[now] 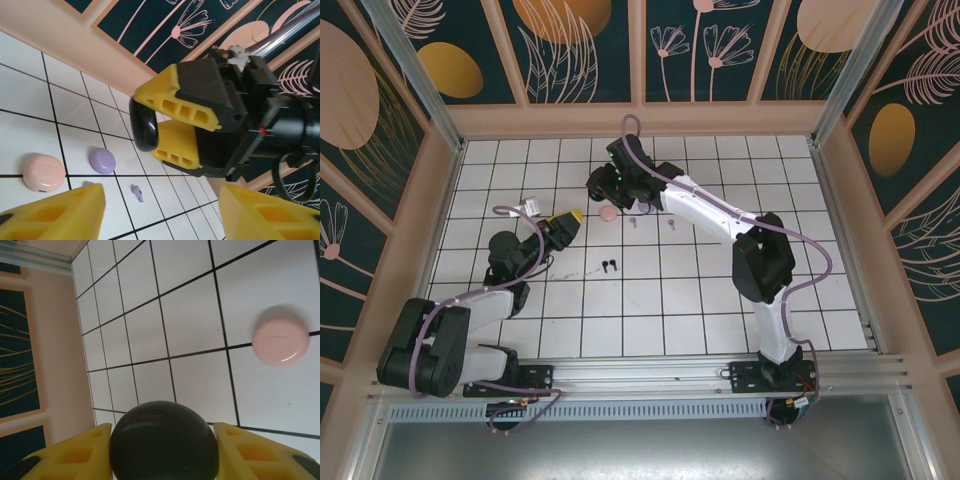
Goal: Insert the wireless bluetooth earbuds into the charging case
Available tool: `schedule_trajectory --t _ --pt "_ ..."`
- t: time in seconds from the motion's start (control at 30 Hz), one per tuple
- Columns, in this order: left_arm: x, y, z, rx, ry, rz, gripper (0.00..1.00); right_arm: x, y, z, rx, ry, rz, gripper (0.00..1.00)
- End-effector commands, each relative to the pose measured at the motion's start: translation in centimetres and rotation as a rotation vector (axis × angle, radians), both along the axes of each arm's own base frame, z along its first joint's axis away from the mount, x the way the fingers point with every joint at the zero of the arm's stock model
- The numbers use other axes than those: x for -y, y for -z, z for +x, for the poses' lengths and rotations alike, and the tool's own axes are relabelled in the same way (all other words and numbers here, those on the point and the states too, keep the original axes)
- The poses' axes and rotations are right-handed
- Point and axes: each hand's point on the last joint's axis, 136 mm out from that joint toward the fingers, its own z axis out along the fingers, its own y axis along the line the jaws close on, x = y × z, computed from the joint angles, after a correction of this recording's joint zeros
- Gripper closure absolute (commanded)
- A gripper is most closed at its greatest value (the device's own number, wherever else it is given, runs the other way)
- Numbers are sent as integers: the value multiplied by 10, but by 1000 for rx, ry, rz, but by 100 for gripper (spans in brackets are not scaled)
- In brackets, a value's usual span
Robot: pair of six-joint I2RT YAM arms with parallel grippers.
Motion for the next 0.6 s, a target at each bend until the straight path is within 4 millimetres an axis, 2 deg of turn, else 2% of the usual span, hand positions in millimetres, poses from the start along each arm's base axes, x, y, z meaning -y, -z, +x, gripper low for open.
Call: schedule_trajectory --t 0.0,0.23,0.57 --pt "9 -25 4 116 45 -9 44 -17 -11 -2 5 -11 49 64" --pt "18 -27 12 139 88 -39 47 -23 -8 -8 3 -15 41 64" --pt "23 -18 26 121 102 -49 53 -28 -8 -14 6 -25 36 64"
